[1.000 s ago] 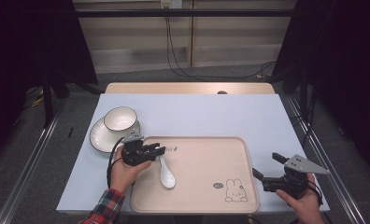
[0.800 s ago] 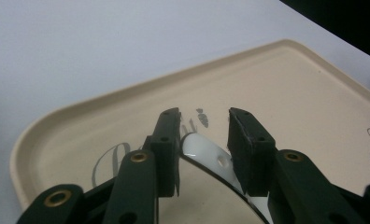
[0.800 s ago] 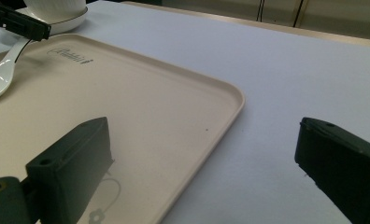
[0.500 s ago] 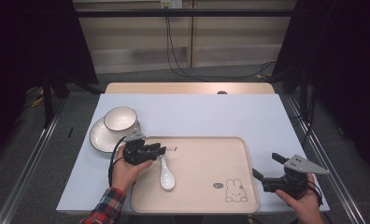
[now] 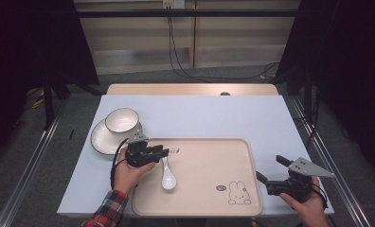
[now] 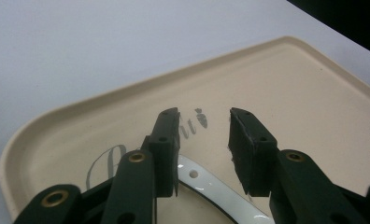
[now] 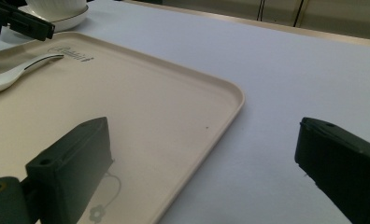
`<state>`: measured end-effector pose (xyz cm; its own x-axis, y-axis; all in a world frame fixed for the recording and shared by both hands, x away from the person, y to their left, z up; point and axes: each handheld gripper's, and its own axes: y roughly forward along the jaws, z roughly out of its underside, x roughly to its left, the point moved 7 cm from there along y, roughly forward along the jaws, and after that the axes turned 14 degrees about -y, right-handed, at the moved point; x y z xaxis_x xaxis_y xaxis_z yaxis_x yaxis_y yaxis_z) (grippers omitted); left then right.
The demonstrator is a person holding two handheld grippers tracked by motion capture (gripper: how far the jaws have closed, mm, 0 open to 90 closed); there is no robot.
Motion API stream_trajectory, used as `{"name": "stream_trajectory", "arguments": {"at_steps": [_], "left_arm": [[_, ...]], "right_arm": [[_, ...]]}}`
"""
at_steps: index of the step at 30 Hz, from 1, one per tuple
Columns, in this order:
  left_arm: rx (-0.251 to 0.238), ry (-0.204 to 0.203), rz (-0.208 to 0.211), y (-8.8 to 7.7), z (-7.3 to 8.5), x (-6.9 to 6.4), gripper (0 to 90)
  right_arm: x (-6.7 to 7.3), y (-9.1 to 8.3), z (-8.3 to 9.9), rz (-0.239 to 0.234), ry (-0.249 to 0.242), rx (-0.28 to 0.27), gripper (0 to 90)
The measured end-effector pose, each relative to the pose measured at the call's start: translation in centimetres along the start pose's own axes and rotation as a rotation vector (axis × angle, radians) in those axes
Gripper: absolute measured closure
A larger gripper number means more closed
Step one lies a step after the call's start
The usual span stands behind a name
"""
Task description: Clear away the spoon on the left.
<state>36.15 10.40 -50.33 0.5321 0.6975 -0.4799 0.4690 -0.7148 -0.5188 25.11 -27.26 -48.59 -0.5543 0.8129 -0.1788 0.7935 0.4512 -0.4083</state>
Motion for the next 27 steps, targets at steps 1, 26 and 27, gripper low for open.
{"name": "stream_trajectory", "arguments": {"at_steps": [1, 26, 27], "left_arm": [[-0.001, 0.003, -0.002, -0.1, 0.0, 0.0, 62.5], [-0.066, 0.013, -0.034, -1.5, -0.7, -0.1, 33.9], [-0.072, 0.019, -0.037, -1.6, -0.7, -0.1, 31.8]], "right_arm": [[0.0, 0.0, 0.0, 0.000, 0.000, 0.000, 3.3], [0.3, 0.0, 0.0, -0.007, -0.025, 0.006, 3.3], [0.3, -0.1, -0.1, -0.006, -0.027, 0.003, 3.3]]}}
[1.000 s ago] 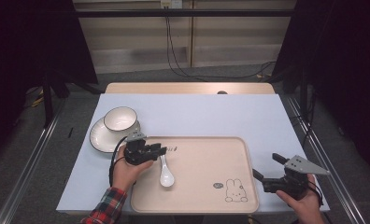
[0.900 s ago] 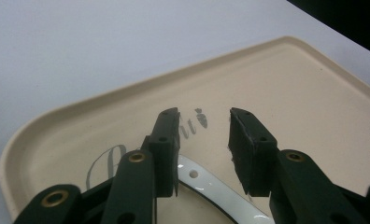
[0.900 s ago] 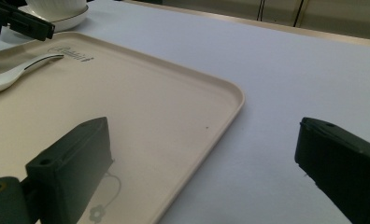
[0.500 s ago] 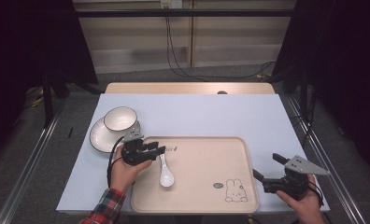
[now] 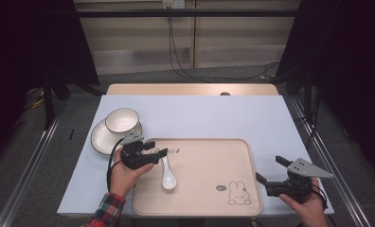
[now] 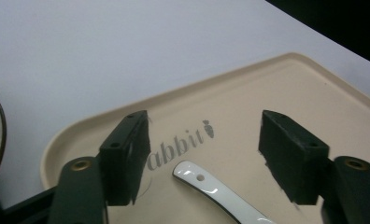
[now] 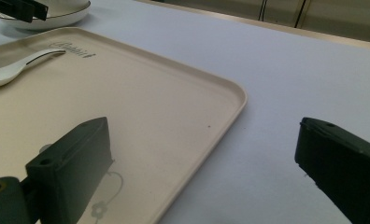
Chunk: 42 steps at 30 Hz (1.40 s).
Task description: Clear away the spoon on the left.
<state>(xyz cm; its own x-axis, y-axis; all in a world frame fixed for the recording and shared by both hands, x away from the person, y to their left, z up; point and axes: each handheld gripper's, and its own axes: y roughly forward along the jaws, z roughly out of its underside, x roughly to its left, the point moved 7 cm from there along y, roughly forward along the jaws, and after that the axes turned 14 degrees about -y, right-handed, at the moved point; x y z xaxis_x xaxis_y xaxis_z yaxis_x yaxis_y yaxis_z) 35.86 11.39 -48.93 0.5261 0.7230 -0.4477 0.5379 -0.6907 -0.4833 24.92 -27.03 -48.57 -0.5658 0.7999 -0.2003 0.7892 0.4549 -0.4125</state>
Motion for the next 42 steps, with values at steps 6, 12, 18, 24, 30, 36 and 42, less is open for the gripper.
{"name": "stream_trajectory", "arguments": {"at_steps": [6, 12, 18, 24, 30, 36, 42], "left_arm": [[-0.027, 0.015, -0.004, -0.5, -0.3, 0.0, 23.7], [-0.032, 0.043, 0.011, -1.0, -0.4, -0.3, 19.3], [-0.045, 0.057, 0.011, -1.3, -0.6, -0.4, 15.9], [-0.048, 0.065, 0.010, -1.7, -0.6, -0.2, 13.8], [-0.066, 0.058, 0.015, -2.1, -0.7, 0.0, 12.0], [-0.083, 0.060, 0.033, -2.5, -1.1, 0.0, 9.7], [-0.095, 0.044, 0.038, -3.0, -1.3, 0.3, 7.9]], "right_arm": [[-0.1, 0.0, 0.0, 0.003, 0.003, -0.001, 3.0], [0.0, 0.0, -0.1, -0.001, 0.000, -0.005, 3.2], [0.0, 0.1, -0.1, -0.007, 0.004, -0.005, 3.0], [0.1, 0.0, -0.1, -0.019, 0.006, -0.009, 2.1], [0.0, 0.0, -0.1, -0.030, 0.004, -0.017, 1.3], [-0.2, -0.1, -0.1, -0.021, 0.006, -0.017, 0.9], [-0.4, -0.2, 0.0, -0.021, 0.012, -0.008, 0.9]]}}
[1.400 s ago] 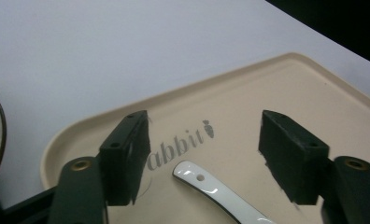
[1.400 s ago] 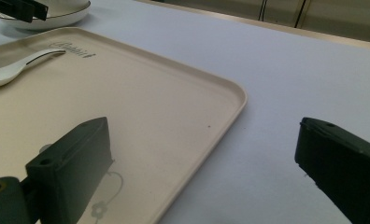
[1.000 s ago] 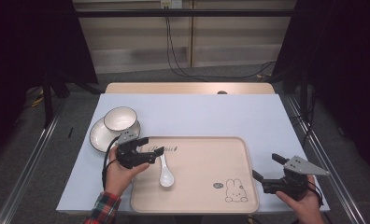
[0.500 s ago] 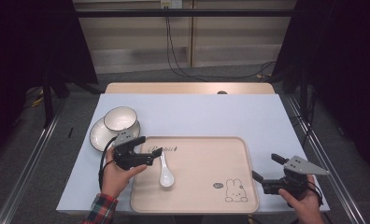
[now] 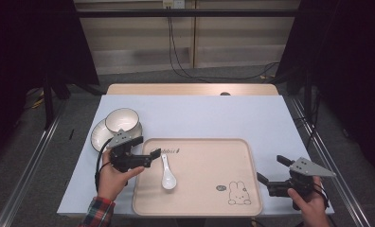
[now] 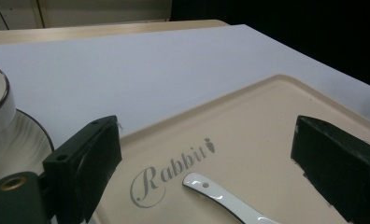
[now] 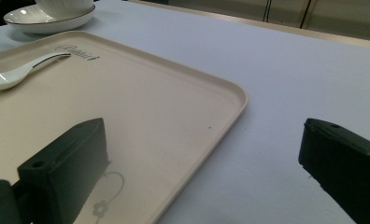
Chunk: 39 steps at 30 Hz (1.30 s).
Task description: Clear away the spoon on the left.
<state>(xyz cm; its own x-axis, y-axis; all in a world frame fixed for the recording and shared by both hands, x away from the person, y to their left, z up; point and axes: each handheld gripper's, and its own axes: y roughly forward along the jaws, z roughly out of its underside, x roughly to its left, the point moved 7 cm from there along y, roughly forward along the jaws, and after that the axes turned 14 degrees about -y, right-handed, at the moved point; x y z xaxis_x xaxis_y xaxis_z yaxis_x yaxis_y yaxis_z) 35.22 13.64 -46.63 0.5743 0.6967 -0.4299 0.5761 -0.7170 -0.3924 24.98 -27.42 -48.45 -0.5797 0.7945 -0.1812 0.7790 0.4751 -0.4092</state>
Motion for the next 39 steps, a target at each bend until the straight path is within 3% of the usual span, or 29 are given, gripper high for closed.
{"name": "stream_trajectory", "arguments": {"at_steps": [5, 16, 22, 26, 29, 39], "left_arm": [[-0.025, -0.012, 0.005, -0.4, -0.3, 0.3, 6.2], [-0.039, 0.040, 0.032, -1.7, -0.8, 0.7, 2.8], [-0.052, 0.040, 0.031, -2.5, -1.1, 1.0, 2.5], [-0.047, 0.061, 0.029, -3.1, -1.2, 1.3, 2.4], [-0.050, 0.050, 0.036, -3.4, -1.2, 1.3, 2.4], [-0.062, 0.059, 0.013, -4.3, -1.4, 2.1, 2.6]], "right_arm": [[-0.1, 0.0, 0.0, 0.004, -0.002, -0.002, 0.9], [-0.2, -0.2, 0.0, 0.009, 0.009, -0.006, 0.9], [-0.2, -0.2, 0.0, 0.008, 0.009, -0.009, 0.9], [-0.3, -0.2, -0.1, 0.012, 0.006, -0.011, 0.9], [-0.3, -0.3, -0.1, 0.008, 0.000, -0.010, 1.0], [-0.2, -0.3, -0.1, 0.003, -0.005, -0.011, 1.0]]}}
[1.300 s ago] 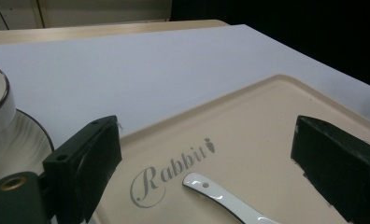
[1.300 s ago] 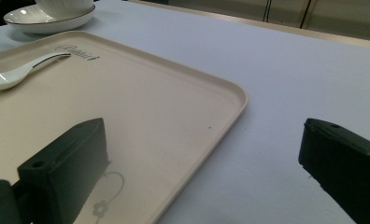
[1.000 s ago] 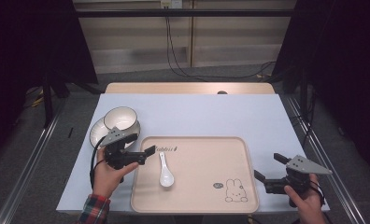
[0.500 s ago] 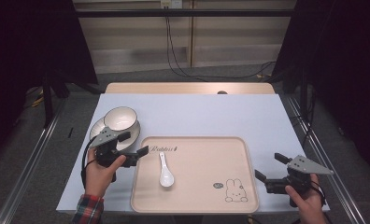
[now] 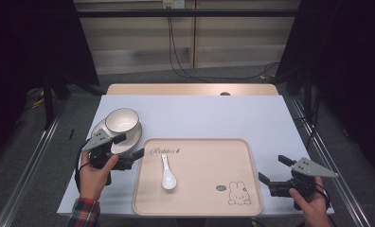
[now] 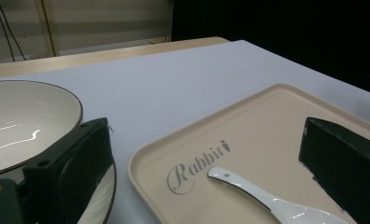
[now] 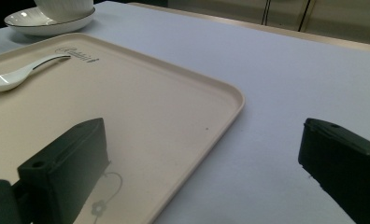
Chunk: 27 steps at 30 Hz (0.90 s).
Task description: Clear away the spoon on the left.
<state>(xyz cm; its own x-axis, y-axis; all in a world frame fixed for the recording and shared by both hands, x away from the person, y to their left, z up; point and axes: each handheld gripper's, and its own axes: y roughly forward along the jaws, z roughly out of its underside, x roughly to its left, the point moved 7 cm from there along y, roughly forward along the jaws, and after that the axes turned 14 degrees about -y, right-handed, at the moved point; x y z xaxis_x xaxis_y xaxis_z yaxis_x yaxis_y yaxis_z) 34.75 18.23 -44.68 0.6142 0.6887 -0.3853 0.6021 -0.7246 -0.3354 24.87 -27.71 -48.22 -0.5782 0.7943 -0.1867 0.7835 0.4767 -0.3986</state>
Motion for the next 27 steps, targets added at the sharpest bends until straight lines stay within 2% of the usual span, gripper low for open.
{"name": "stream_trajectory", "arguments": {"at_steps": [1, 5, 7, 8, 9, 13, 17, 18, 23, 27], "left_arm": [[-0.001, -0.010, 0.002, -0.1, 0.0, 0.0, 2.6], [-0.002, 0.001, -0.013, -0.4, 0.0, 0.4, 2.7], [-0.009, -0.003, -0.011, -0.5, -0.1, 0.5, 2.7], [-0.011, -0.007, 0.004, -0.6, -0.1, 0.5, 2.7], [-0.013, -0.002, -0.010, -0.7, -0.2, 0.6, 2.7], [-0.028, -0.010, 0.004, -1.1, -0.4, 0.9, 2.7], [-0.036, -0.012, -0.023, -1.6, -0.5, 1.3, 2.9], [-0.032, -0.012, -0.010, -1.7, -0.5, 1.4, 2.9], [-0.040, -0.015, -0.031, -2.0, -0.5, 1.8, 2.9], [-0.044, -0.019, -0.029, -2.3, -0.6, 2.1, 2.9]], "right_arm": [[0.0, 0.0, 0.0, 0.000, 0.001, -0.001, 1.0], [0.0, 0.0, 0.0, 0.001, 0.003, 0.000, 1.0], [0.0, 0.0, 0.0, 0.004, 0.003, -0.001, 1.0], [-0.1, 0.0, 0.0, 0.004, 0.003, -0.001, 1.0], [-0.1, -0.1, 0.0, 0.007, 0.000, -0.002, 1.0], [-0.1, -0.1, 0.0, 0.003, 0.000, -0.006, 1.0], [-0.1, -0.1, -0.1, 0.005, -0.002, -0.007, 1.0], [-0.1, -0.1, -0.1, 0.006, -0.003, -0.008, 1.0], [-0.2, -0.1, -0.1, 0.009, 0.000, -0.009, 1.0], [-0.2, -0.2, -0.1, 0.008, 0.001, -0.009, 1.0]]}}
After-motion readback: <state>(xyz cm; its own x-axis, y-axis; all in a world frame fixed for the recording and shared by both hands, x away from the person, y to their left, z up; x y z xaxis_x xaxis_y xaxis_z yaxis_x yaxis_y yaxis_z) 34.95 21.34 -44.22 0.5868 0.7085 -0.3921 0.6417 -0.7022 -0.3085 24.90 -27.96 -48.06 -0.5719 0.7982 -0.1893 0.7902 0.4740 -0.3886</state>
